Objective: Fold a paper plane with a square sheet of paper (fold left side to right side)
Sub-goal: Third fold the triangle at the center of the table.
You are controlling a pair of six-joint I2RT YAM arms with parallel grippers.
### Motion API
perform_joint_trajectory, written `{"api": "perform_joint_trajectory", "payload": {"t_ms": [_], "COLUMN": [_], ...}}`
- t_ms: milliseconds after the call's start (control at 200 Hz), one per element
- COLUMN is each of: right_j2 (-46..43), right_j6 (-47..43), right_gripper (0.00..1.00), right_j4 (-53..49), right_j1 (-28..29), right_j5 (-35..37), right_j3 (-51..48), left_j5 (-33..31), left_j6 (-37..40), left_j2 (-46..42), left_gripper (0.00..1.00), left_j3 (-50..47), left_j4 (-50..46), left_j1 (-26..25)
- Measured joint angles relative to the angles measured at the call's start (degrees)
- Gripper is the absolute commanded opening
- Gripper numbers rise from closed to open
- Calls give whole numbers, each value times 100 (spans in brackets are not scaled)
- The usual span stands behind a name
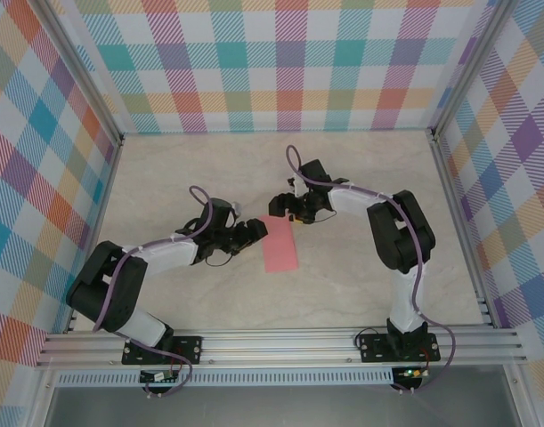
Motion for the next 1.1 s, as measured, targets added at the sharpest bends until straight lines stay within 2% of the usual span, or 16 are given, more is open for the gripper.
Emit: {"api": "perform_joint_trajectory", "payload": {"t_ms": [235, 725, 920, 1100], "right_j2": [153, 184, 184, 184], "right_j6": [-22, -151, -173, -175], "right_gripper": [80, 77, 77, 77], "right_j4": [-61, -168, -170, -170], "right_j1": [0, 0, 0, 0], "right_j5": [24, 133, 133, 136], "right_j3": [133, 175, 175, 175], "left_j5": [122, 444, 466, 455], "left_j6": [-28, -284, -297, -295], "left_j2": [251, 999, 1097, 1110], "left_gripper": [71, 46, 40, 38], "left_j3": [7, 332, 356, 356], "left_j4": [105, 398, 444, 420], "left_j1": [0, -83, -105, -118]}}
